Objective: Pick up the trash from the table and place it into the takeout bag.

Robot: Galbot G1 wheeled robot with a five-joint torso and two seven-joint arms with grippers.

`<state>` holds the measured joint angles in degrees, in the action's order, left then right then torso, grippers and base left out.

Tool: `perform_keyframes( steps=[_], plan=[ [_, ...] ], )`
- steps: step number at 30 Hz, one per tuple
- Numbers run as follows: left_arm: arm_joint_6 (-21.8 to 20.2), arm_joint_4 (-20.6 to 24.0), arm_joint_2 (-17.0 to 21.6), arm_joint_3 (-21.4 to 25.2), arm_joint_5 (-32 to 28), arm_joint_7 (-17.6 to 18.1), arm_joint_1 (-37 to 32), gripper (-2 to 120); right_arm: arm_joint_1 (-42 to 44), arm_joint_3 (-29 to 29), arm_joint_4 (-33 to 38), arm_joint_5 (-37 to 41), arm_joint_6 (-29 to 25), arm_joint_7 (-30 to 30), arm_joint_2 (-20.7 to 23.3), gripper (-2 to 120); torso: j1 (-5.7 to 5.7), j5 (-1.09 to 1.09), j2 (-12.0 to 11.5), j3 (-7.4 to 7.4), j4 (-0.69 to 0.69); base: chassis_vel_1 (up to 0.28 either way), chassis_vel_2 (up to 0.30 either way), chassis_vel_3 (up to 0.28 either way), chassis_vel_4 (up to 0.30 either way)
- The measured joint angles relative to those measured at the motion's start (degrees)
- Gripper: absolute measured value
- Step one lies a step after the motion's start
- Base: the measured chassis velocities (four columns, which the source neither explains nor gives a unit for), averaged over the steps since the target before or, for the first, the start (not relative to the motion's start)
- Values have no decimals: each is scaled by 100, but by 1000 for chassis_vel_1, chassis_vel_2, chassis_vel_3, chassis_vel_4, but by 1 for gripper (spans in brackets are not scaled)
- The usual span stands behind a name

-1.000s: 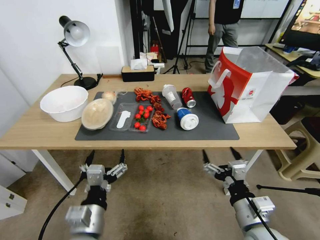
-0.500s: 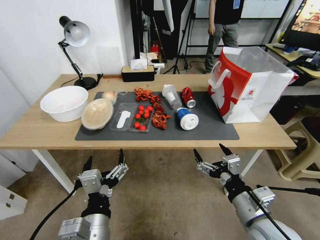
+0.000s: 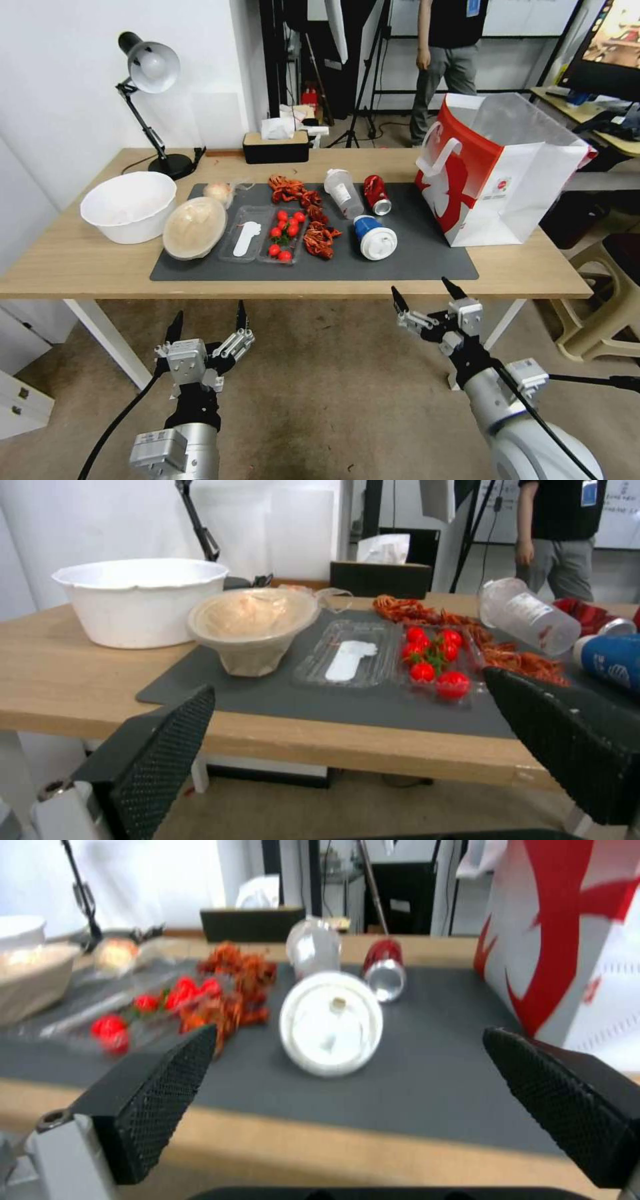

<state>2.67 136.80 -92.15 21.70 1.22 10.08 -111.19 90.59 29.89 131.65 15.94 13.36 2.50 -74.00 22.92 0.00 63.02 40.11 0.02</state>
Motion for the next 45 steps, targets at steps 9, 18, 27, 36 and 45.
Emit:
perform_keyframes(
  steps=[9,18,27,36,45],
  plan=[
    [-7,-14,0,-11,16,-23,-79,100,-1110,-269,-691,364,206,-356,362,100,0,0,0,0,-2,0,0,0,0],
    [1,47,0,-23,-16,15,-124,100,-2290,-646,-1263,907,606,-705,461,100,0,-1,0,1,-2,0,0,0,0],
    [-2,41,0,-4,-73,64,-129,100,-3215,-1242,-1895,1330,1077,-1033,523,100,0,-1,0,0,-2,0,0,0,0],
    [4,11,0,-8,-61,118,-145,100,-3885,-1806,-2522,1409,1505,-1308,582,100,0,-1,0,0,-2,0,0,0,0],
    [77,41,1,21,-49,169,-199,100,-4180,-2059,-2582,1492,2296,-1864,473,100,0,-1,0,0,-2,0,0,0,0]
  ],
)
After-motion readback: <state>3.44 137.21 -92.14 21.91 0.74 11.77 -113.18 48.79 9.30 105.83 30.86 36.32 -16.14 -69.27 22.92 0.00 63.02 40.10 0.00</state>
